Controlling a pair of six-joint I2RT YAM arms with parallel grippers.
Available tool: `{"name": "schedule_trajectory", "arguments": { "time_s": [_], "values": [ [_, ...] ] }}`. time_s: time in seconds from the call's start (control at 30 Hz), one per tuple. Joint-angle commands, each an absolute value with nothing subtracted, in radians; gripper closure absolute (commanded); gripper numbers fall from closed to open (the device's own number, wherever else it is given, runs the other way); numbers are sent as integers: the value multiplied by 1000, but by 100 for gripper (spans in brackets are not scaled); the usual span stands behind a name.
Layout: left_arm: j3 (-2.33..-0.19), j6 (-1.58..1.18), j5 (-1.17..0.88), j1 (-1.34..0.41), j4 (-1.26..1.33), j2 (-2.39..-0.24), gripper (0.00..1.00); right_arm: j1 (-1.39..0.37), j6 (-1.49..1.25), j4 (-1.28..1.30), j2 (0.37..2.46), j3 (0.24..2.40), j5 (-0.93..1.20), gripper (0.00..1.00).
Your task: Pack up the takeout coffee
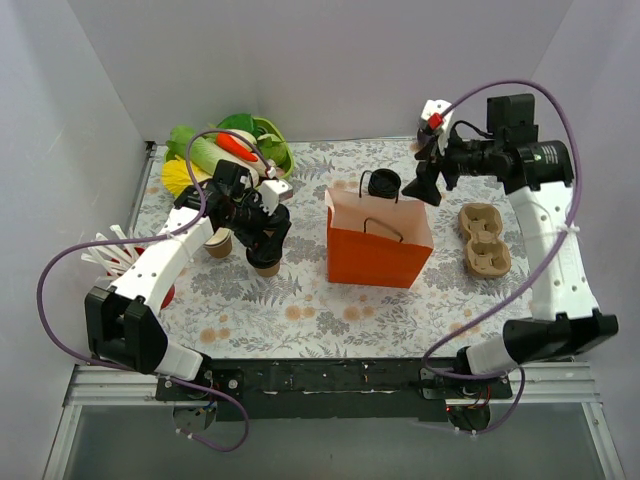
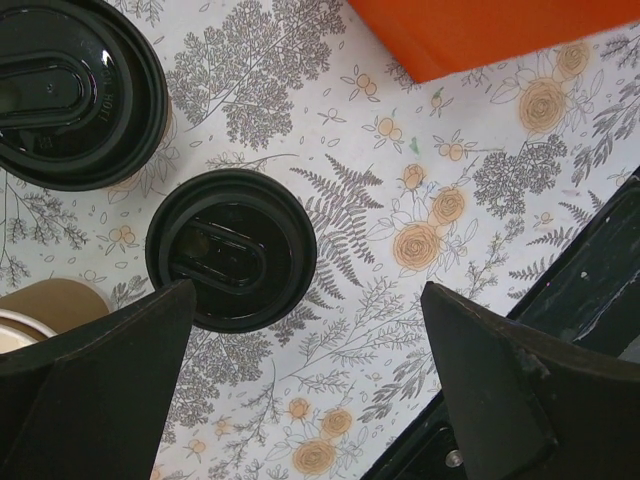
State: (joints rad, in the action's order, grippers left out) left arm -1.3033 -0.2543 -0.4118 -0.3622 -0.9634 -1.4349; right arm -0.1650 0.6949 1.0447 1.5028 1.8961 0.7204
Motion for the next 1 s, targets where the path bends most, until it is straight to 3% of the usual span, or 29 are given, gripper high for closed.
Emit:
{"name": "schedule_trajectory", "arguments": {
  "time_s": [0.0, 0.1, 0.3, 0.57, 0.73, 0.87, 0.97],
  "values": [
    [-1341, -273, -449, -364, -937, -1413, 2, -179, 886, 1115, 1410, 1856, 845, 12],
    [-1344, -275, -451, -362, -945, -1420, 2, -186, 998, 1310, 1398, 1894, 885, 18],
    [-1359, -287, -475, -364, -936, -1446, 2, -233, 1137, 1311, 1255, 1677, 813, 19],
    [-1381, -299, -476, -364, -933, -1451, 2, -316, 1112, 1235, 1290, 1562, 776, 30],
    [-1364, -308, -466, -368, -919, -1439, 2, -377, 1057, 1173, 1342, 1534, 741, 56],
    [-1356, -316, -463, -373, -910, -1430, 2, -399, 1013, 1158, 1370, 1606, 732, 98],
    [-1345, -316, -460, -377, -904, -1425, 2, -400, 965, 1129, 1371, 1699, 693, 99]
  ]
}}
